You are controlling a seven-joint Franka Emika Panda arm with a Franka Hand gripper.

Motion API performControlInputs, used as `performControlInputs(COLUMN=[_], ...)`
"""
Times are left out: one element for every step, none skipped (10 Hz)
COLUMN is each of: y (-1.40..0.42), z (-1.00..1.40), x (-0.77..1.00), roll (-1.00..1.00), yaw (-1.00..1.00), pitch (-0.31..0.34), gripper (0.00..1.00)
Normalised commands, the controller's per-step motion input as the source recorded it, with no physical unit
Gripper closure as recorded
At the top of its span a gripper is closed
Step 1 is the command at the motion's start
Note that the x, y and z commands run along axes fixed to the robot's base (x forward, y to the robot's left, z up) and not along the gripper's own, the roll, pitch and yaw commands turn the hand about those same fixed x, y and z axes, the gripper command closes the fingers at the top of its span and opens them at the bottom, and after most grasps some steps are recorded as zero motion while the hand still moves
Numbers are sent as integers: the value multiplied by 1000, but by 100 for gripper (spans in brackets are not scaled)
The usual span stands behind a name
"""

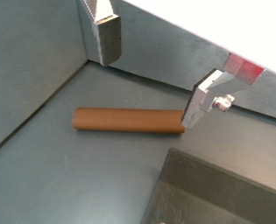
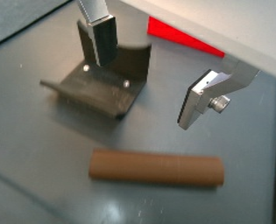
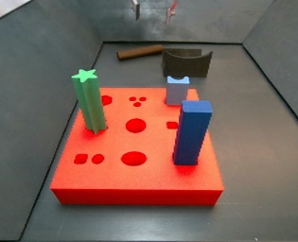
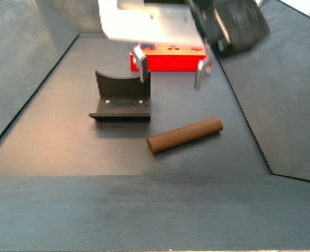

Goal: Pick up the oval object. Move up. Place the oval object on the fixture. Regrasp the oval object. Move to above the board. Insert the oval object.
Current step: Pick up the oval object.

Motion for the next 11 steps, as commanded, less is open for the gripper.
performControlInputs(y=[497, 257, 0, 0, 0, 0, 54, 143, 154, 123, 89], z=[-426, -523, -517, -509, -526, -543, -491, -394, -309, -111, -140], x=[-306, -331, -317, -200, 0, -3, -191, -211, -134, -180, -163], roll=[-376, -306, -206, -211, -220, -216, -200, -254, -290, -303, -300], yaw=[-134, -394, -694, -809, -817, -771, -649, -517, -489, -449, -389], pitch=[-133, -109, -107, -119, -153, -134, -116, -124, -147, -214, -260], gripper=[0, 0, 0, 0, 0, 0, 0, 0, 0, 0, 0])
